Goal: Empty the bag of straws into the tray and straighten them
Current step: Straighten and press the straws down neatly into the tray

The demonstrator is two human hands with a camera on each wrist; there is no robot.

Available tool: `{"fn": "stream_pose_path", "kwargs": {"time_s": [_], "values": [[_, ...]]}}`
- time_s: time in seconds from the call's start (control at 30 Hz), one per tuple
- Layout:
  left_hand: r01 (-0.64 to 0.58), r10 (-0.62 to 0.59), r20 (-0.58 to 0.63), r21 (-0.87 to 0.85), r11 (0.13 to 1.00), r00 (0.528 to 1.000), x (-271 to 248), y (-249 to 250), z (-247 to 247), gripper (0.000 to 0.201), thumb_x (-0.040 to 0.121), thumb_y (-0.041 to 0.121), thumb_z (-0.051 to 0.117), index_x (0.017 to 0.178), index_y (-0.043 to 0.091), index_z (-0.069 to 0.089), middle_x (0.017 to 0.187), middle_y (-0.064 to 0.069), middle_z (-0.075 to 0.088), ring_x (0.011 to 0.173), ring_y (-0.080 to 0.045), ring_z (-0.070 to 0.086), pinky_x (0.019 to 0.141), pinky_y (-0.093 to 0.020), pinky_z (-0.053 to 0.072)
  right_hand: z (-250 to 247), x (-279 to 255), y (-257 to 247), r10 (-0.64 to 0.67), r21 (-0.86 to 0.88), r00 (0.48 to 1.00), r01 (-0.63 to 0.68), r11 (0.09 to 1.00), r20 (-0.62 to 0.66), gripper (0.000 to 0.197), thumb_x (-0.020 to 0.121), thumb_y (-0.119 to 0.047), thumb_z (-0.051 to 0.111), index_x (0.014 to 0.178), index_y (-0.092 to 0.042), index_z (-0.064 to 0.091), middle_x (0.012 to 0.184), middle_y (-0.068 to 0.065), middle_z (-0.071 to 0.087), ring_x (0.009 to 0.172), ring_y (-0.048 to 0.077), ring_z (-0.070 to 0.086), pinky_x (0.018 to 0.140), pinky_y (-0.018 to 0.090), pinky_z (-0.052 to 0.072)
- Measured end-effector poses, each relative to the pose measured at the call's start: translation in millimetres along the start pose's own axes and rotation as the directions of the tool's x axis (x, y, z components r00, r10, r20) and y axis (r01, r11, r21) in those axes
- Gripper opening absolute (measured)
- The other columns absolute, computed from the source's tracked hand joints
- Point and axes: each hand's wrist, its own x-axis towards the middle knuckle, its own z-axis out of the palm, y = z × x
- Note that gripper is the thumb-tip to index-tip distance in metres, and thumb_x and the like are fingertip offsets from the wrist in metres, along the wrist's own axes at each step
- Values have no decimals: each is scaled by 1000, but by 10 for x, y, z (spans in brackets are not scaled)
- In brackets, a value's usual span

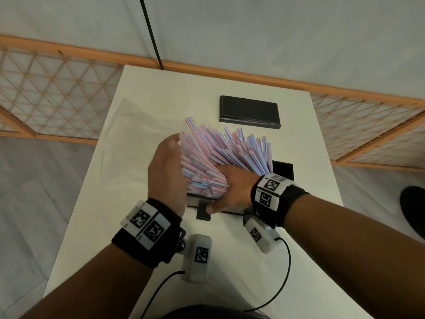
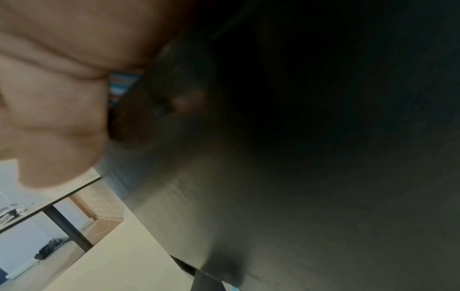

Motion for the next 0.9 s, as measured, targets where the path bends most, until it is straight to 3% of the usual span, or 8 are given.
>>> {"fn": "stream_pose_path", "kwargs": {"time_s": [0.1,0.23,0.4,0.47,0.57,0.7,0.8,0.9], "values": [[-111,103,47,212,971,994,-16,-73,26,72,91,66,34,147,23,47,138,6,58,125,-8,58,112,-43,45,-4,7,-34,-28,-55,998,25,998,-48,61,60,-66,82,107,-31,64,101,-12,68,93,9,64,90,34,54],[-93,75,69,301,949,995,-27,-126,27,90,82,74,29,159,26,20,152,11,36,140,-9,41,120,-40,33,-32,-82,-50,-49,-285,994,19,958,-100,71,71,-76,65,120,-26,56,111,-6,62,101,16,59,87,26,45],[21,-8,-93,141,990,996,49,-206,-77,72,79,73,47,137,29,50,137,-15,59,128,-36,55,110,-62,40,24,-129,93,-57,-170,959,9,985,-278,73,67,-76,70,110,-18,56,104,2,61,101,25,58,83,29,44],[42,-37,-59,98,994,998,59,-241,-84,71,78,80,49,127,30,58,136,-13,60,128,-35,56,110,-63,39,38,-195,106,-86,-150,946,40,988,-312,70,71,-67,74,113,-14,54,111,5,59,104,26,56,87,31,44],[56,-59,14,141,988,998,37,-231,-48,96,72,92,44,136,20,53,142,-14,55,133,-34,52,113,-60,37,83,-377,130,-95,-164,916,32,986,-391,65,81,-55,72,124,-11,51,122,9,57,111,29,56,92,35,45],[36,-66,104,270,962,992,-1,-300,-39,101,74,94,35,140,19,50,140,-4,59,132,-23,54,115,-53,37,248,-609,213,-135,-222,822,10,975,-553,47,83,-50,59,112,-13,55,109,8,58,99,35,59,75,45,55],[-28,-50,208,355,935,977,-40,-233,-5,93,77,90,29,137,21,48,129,9,61,119,-3,56,112,-44,38,348,-629,277,-15,-183,874,-85,979,-485,51,81,-61,47,104,-16,53,105,5,58,98,32,58,81,42,53],[-40,-85,239,473,880,967,-44,-160,21,118,68,95,24,150,11,33,152,-5,45,140,-15,43,119,-43,30,392,-528,340,10,-229,921,-107,968,-389,60,81,-64,52,116,-15,57,116,7,59,108,33,58,93,38,49]]}}
